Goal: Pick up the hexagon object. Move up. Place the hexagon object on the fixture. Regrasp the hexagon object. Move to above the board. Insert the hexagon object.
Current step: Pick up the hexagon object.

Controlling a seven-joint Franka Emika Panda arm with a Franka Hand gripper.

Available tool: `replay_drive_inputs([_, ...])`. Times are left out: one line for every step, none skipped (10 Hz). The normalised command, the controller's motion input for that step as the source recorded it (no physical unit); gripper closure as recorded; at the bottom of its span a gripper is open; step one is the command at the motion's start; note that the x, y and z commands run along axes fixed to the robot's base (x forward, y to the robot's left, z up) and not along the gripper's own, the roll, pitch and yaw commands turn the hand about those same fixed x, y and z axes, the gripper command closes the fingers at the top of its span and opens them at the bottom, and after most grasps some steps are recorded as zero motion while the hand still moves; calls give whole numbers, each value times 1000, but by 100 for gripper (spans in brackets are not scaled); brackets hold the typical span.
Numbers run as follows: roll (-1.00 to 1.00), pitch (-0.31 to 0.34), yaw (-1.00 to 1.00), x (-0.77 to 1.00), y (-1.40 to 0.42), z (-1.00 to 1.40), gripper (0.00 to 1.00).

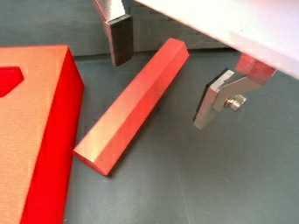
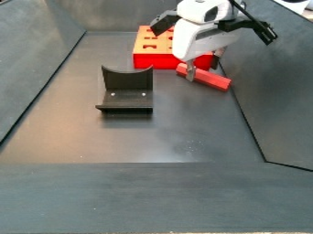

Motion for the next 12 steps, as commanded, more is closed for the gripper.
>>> replay_drive_inputs([0, -50, 123, 0, 0, -323, 0])
replay_drive_inputs([17, -24, 83, 0, -6, -309, 0])
replay_drive_inputs([34, -4, 54, 0, -17, -303, 0])
replay_drive_inputs([0, -9, 31, 0, -3, -243, 0])
replay_drive_inputs([0, -64, 29, 0, -11, -143, 0])
replay_drive_inputs([-83, -163, 29, -91, 0, -137, 0])
replay_drive_inputs([-37, -106, 46, -43, 0, -120, 0])
replay_drive_inputs([0, -59, 23, -6, 0, -31, 0])
replay_drive_inputs([0, 0, 0, 0, 0, 0, 100])
replay_drive_inputs([0, 0, 0, 0, 0, 0, 100])
replay_drive_inputs([0, 0, 0, 0, 0, 0, 100])
replay_drive_inputs([0, 0, 0, 0, 0, 0, 100])
